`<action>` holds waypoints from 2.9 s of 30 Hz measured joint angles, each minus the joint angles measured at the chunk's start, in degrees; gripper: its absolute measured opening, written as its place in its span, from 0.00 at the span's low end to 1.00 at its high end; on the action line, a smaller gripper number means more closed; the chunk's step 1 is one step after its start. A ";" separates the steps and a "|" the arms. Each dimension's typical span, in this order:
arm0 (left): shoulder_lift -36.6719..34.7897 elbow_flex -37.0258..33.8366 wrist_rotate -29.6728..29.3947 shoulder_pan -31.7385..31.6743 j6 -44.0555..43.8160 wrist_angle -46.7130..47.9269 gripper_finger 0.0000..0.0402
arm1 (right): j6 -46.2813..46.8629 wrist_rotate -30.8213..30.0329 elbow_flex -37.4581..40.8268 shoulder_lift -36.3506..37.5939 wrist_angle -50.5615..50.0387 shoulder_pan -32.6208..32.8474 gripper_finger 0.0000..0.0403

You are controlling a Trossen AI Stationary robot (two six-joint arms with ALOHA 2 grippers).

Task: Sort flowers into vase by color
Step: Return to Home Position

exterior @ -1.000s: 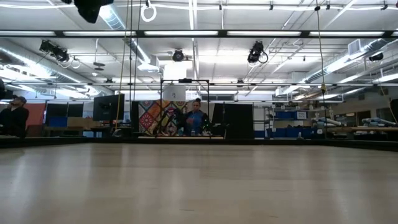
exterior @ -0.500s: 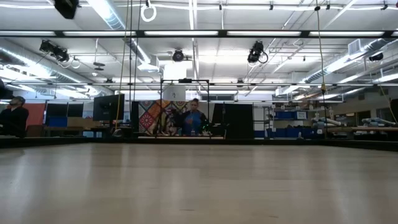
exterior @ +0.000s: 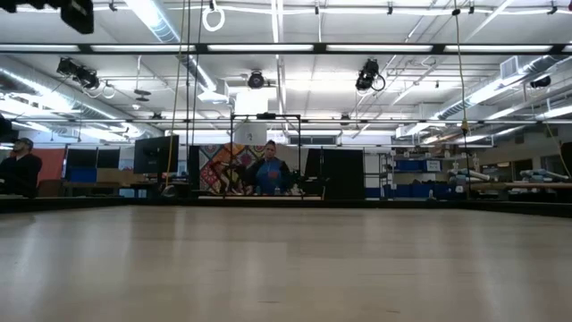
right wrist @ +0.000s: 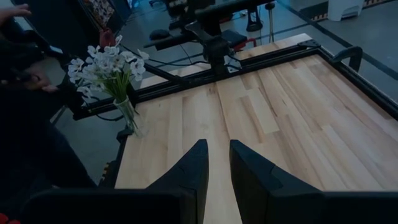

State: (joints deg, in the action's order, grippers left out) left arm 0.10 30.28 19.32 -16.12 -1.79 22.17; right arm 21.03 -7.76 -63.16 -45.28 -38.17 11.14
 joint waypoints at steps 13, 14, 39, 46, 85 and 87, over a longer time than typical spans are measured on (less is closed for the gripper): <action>0.09 -19.46 6.44 0.02 -6.65 -21.32 0.02 | 0.01 -0.03 0.00 -0.22 0.48 0.00 0.19; 0.16 -20.17 6.46 0.02 -5.85 -21.20 0.02 | 0.00 -0.01 0.00 -0.22 0.48 0.00 0.19; 0.18 -29.78 4.66 7.07 -5.07 -25.82 0.02 | -0.01 -0.02 0.00 -0.22 3.00 0.00 0.19; 0.68 -29.81 -3.35 6.59 -3.10 -25.02 0.02 | 0.01 -0.04 0.00 -0.22 3.01 0.00 0.19; 0.66 -29.87 -3.70 6.56 -4.91 -25.09 0.02 | -2.97 -11.29 2.91 2.81 17.39 0.16 0.19; 0.66 -29.87 -3.70 6.56 -4.91 -25.09 0.02 | -1.27 -14.07 7.73 4.82 19.80 0.49 0.19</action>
State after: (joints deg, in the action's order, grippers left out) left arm 0.75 0.40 15.62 -9.56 -6.70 -2.92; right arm 19.76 -21.83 -55.42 -40.45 -18.38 11.63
